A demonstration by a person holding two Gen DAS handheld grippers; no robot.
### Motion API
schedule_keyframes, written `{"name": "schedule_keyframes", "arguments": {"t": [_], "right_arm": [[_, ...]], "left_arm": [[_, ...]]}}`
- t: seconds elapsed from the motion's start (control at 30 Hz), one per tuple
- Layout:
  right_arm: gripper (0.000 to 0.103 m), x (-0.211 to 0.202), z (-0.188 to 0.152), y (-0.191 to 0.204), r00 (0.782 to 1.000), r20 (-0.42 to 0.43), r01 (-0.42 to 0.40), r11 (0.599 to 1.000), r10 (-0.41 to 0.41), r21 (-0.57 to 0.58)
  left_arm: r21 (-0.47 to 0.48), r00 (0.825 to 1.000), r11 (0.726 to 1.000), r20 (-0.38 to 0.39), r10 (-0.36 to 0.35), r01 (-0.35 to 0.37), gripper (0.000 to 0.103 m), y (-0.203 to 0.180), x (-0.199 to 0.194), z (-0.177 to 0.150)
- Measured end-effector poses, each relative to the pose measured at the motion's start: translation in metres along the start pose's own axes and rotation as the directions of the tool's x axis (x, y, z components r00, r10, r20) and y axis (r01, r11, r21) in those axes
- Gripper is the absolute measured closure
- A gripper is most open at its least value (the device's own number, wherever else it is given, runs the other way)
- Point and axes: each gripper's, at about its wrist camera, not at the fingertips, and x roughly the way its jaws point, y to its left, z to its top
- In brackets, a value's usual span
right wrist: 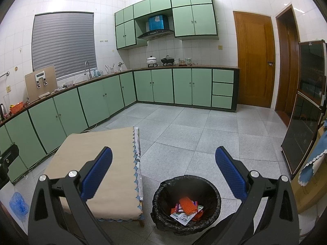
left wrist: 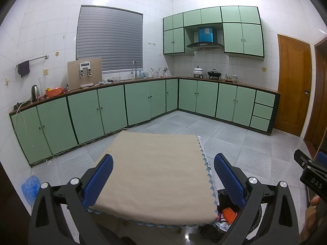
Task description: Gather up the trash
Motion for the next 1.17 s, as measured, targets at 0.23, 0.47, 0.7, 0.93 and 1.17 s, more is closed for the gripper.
{"name": "schedule_keyframes", "arguments": {"t": [0.23, 0.47, 0.7, 0.93, 1.17], "right_arm": [[0.005, -0.0004, -0.0003, 0.0003, 1.000, 0.002, 0.000, 1.000, 0.000, -0.001], [0.005, -0.0001, -0.0008, -0.0014, 1.000, -0.001, 0.000, 1.000, 0.000, -0.001], [0.005, 0.0004, -0.0009, -0.0025, 1.000, -0.002, 0.001, 1.000, -0.001, -0.001], [0.005, -0.0002, -0.0021, -0.0034, 1.000, -0.003, 0.000, 1.000, 0.000, 0.000], [0.005, -0.0001, -0.0034, -0.0052, 1.000, -0.003, -0.002, 1.000, 0.002, 0.001]], "left_arm": [[0.000, 1.000, 1.000, -0.001, -0.001, 0.001, 0.006, -0.0031, 0.0002, 0.0010], [0.000, 1.000, 1.000, -0.001, 0.000, 0.000, 0.006, -0.0037, 0.0000, 0.0006], [0.001, 1.000, 1.000, -0.004, -0.002, 0.002, 0.006, -0.0047, -0.0003, 0.0002], [0.002, 1.000, 1.000, -0.006, 0.000, 0.000, 0.006, -0.0066, -0.0003, 0.0014], [-0.002, 1.000, 1.000, 0.002, 0.002, -0.002, 0.006, -0.0029, -0.0019, 0.0017]]}}
